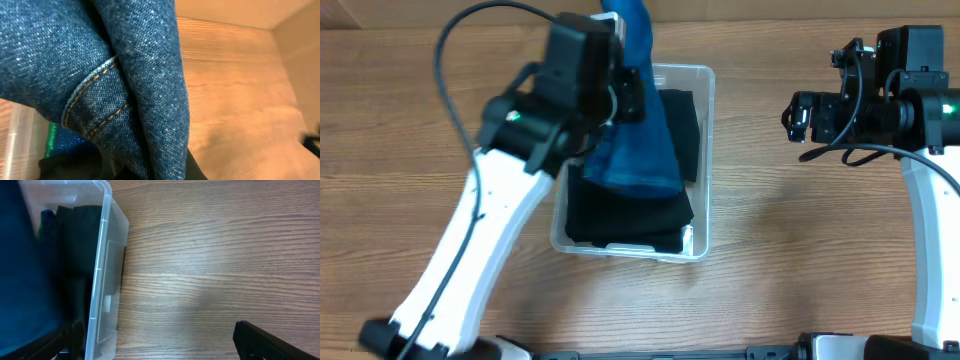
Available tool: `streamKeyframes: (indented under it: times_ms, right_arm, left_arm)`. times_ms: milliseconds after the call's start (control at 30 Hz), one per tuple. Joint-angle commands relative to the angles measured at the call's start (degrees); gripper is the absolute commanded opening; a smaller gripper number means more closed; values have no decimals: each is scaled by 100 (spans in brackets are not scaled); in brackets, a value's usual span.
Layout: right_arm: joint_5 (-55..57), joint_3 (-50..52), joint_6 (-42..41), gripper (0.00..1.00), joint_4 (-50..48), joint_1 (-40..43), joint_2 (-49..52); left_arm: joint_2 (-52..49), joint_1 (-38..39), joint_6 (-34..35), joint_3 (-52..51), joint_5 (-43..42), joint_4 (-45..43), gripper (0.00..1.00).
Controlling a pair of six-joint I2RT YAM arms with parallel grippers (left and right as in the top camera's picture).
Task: Pack container
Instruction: 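Carry the teal towel over the bin and lay it on top, then press and smooth the teal towel into the bin with the left gripper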
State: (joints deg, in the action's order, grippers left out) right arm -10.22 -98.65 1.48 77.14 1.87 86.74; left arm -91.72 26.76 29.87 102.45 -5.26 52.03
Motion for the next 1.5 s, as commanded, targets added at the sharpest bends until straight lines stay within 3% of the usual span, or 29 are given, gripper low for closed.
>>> streamKeyframes:
  times_ms: [0,167,233,400,633,733,800,933,1033,1133,1267,1467]
  right_arm:
    - [7,2,-24,100,-26,13,22]
    - [7,2,-24,100,-26,13,22]
    - [9,2,-22,100,-26,13,22]
    - [7,2,-22,100,-26,13,22]
    - [9,2,-22,100,24,13,22]
    - [9,2,-22,100,22,13,22]
    - [9,2,-22,100,17,13,22]
    - [11,2,-22,100,15,13,22]
    - [11,2,-22,100,11,13,22]
    - [11,2,-20,100,-22,13,22]
    - [11,2,-20,100,-33,13,22]
    - [13,2,-20,100,-33,13,22]
  left_arm:
    - [-229,363,496,179,31,-468,4]
    - [-549,444,632,179,-470,-511,4]
    - [-568,435,153,179,-437,22,4]
    - [-656,424,-66,179,166,879,4]
    - [-920,251,-772,179,678,1104,6]
    - [-911,-76,-872,179,1054,1119,32]
    - [-909,-354,-876,179,1220,1172,61]
    - [-890,-1014,-1110,205,1338,1290,69]
    - [-841,-1357,-1198,319,1309,1276,62]
    - [-811,-1338,-1801,514,898,1106,31]
    - [-831,-997,-2632,540,601,623,4]
    - [-1027,-721,-2710,538,577,417,4]
